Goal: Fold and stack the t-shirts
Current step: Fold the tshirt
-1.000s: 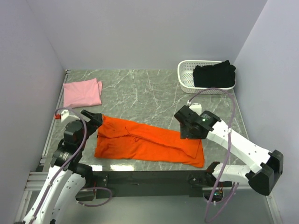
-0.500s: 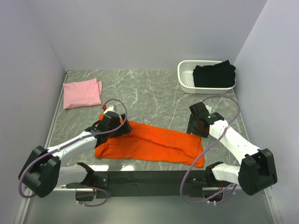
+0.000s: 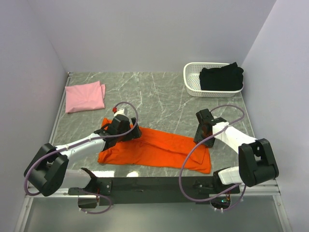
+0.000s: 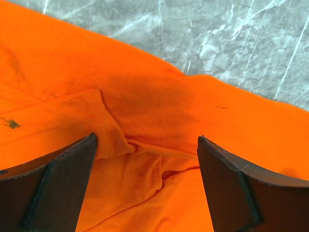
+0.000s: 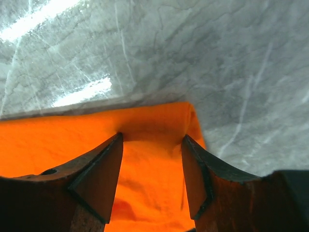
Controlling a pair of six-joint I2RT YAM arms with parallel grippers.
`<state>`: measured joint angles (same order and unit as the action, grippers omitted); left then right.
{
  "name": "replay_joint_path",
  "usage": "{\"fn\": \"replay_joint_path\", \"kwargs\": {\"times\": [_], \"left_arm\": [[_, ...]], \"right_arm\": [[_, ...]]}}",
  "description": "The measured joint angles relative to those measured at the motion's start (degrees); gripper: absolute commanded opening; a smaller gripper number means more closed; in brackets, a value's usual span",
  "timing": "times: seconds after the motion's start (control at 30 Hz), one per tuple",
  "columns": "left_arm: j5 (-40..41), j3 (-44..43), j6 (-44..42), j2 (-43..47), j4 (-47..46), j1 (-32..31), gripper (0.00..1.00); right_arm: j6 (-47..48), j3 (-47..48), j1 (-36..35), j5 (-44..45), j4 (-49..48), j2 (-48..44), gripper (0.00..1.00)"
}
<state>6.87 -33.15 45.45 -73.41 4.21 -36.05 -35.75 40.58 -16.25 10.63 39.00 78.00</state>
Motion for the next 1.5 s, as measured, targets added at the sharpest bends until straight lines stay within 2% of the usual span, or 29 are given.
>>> {"fn": "replay_joint_path", "kwargs": {"times": [0.23, 0.33, 0.8, 1.0, 1.13, 1.5], "left_arm": [[0.0, -0.8, -1.5, 0.2, -0.1, 0.0, 0.91], [0.0, -0.9, -1.8, 0.2, 0.0, 0.0, 0.92], [0.5, -0.9, -2.4, 1.2, 0.2, 0.0, 0.93], [0.6, -0.9, -2.4, 1.2, 0.4, 0.0, 0.93], [1.1, -0.9, -2.4, 1.2, 1.0, 0.0, 0.94], [2.0, -0.9, -2.4, 0.9, 1.2, 0.0, 0.94]], "right_arm": [[-2.1, -2.0, 0.1, -1.5, -2.8, -0.1, 0.5], [-2.7, -2.0, 0.1, -1.5, -2.9, -0.1, 0.4], [-1.3, 1.4, 3.7, 0.9, -1.5, 1.7, 0.37], [0.3, 1.8, 4.3, 0.7, -1.6, 2.6, 0.18], [1.1, 1.8, 4.6, 0.3, -1.7, 3.1, 0.0], [3.2, 5.8, 5.8, 3.8, 1.2, 3.8, 0.0]]}}
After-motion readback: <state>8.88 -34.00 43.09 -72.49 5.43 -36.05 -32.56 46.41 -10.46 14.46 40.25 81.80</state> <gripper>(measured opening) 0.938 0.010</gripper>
